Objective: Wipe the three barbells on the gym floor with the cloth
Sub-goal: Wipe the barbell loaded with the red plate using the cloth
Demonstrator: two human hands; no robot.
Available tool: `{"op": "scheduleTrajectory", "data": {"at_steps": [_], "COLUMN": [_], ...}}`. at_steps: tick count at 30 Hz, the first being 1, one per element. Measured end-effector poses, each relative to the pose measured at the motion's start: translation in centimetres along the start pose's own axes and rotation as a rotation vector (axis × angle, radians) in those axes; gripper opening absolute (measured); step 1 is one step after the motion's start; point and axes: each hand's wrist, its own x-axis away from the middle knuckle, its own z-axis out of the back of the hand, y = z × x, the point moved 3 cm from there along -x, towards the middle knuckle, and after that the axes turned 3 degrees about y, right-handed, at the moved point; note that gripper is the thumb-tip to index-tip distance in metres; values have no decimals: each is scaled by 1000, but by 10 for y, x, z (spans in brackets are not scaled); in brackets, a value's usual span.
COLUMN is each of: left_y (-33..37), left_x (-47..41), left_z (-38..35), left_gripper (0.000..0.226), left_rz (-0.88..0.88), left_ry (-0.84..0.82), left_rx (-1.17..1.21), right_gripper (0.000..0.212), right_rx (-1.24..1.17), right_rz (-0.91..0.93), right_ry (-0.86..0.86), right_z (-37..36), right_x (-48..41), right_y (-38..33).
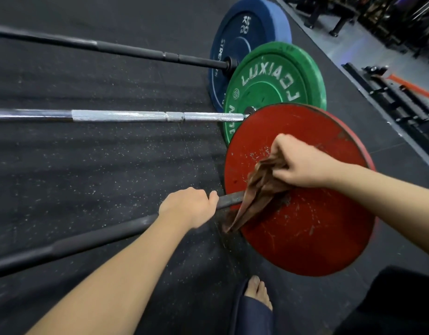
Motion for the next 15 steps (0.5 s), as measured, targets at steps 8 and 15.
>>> {"op": "scheduleTrajectory", "data": {"at_steps": [8,15], "left_y": [2,2], "left_x": [5,7], "left_z": [4,3], "left_gripper": [60,58], "left_rz": [3,-20], "left_ry": [7,36], "left_rx": [-38,-56], "right_gripper": [29,89], "right_rx": [360,430], "right_rz": [-162,89], "right_ry": [18,-100], "right_z": [-8,-89], "right_x": [5,20], "right_y": [-20,-7]}}
